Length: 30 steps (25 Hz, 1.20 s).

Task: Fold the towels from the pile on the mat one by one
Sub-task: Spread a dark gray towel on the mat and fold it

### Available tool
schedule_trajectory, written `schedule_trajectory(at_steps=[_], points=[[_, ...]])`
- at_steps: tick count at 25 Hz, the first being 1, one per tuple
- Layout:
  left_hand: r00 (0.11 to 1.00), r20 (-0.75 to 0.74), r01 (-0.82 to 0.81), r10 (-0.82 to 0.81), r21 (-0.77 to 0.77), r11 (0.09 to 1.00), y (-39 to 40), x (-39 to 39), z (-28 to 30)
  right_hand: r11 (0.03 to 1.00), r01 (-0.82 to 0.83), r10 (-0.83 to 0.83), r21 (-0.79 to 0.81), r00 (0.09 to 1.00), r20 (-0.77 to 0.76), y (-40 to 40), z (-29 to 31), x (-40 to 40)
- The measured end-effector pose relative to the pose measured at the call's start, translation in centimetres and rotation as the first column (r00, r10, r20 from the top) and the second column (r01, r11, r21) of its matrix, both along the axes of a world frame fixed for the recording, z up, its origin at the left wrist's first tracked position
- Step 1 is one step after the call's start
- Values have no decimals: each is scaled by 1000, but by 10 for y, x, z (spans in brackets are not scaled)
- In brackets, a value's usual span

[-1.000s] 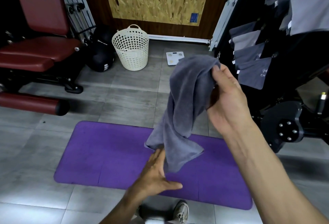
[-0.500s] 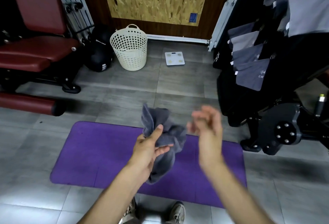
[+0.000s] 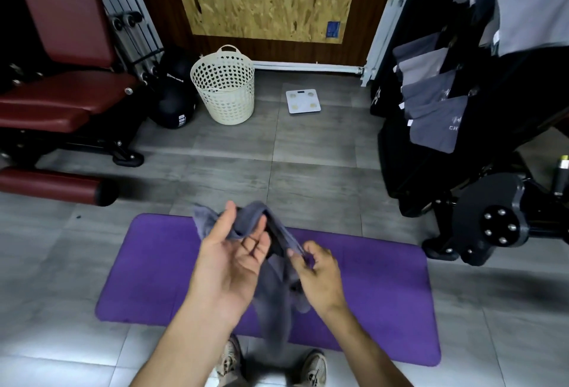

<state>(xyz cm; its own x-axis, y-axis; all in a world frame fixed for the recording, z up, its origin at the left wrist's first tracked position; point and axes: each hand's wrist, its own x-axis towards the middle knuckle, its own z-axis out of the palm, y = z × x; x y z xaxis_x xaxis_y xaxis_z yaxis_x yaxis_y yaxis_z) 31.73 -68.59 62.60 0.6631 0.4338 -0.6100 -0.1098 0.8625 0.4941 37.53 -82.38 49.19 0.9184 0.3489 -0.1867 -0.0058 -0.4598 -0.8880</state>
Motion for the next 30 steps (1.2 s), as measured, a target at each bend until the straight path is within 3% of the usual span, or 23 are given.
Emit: schedule_trajectory(at_steps=[3,5,6,7,8,9,10,12,14,15,17,19,20,22,24,25,26,28,30], points=[[1000,-28,3,-1,90,996,29,-19,-24,979,-116,137,167,983,-119,-6,10,11],[990,-121,107,-68,358,928,40,-33,-44,939,-262,280,223,959,-52,-2,37,12],[974,-182,220,-138,583,782,44,-39,-52,906,-348,361,241,932,-12,4,53,13],[931,-246,358,-271,762,539,47,-42,-60,868,-437,446,235,895,19,13,66,12],[851,-318,452,-417,849,274,50,-42,-65,835,-516,518,192,854,45,22,77,11],[753,-372,494,-543,865,92,51,-40,-69,821,-556,551,125,831,75,30,86,10],[658,-406,527,-634,850,3,53,-36,-69,829,-555,548,62,830,104,38,92,9],[591,-385,577,-709,816,38,61,-27,-65,880,-475,471,-28,862,186,47,104,12],[621,-382,569,-685,820,58,79,-21,-62,876,-450,480,-172,848,224,45,112,23],[629,-402,543,-665,840,6,94,-18,-61,828,-480,540,-291,823,176,43,112,31],[624,-459,502,-632,855,-126,129,-10,-59,629,-551,660,-548,751,2,34,101,46],[629,-489,493,-604,852,-176,165,-4,-56,504,-477,621,-720,779,-81,15,76,56],[648,-480,505,-591,852,-139,182,-3,-57,500,-380,542,-779,838,-60,5,65,58],[704,-407,536,-582,842,60,211,-4,-61,561,-113,317,-820,944,86,-16,48,55],[770,-334,545,-544,788,286,229,-8,-69,624,64,154,-779,967,203,-25,40,50],[801,-330,521,-499,795,312,235,-10,-77,652,91,113,-753,970,214,-25,37,47],[821,-359,500,-444,828,254,240,-12,-86,684,82,110,-725,971,214,-25,33,43],[807,-498,517,-317,855,-27,248,-21,-104,778,-29,177,-628,969,174,-29,24,32],[754,-615,551,-231,783,-288,259,-37,-125,787,-192,287,-587,955,74,-40,14,21]])
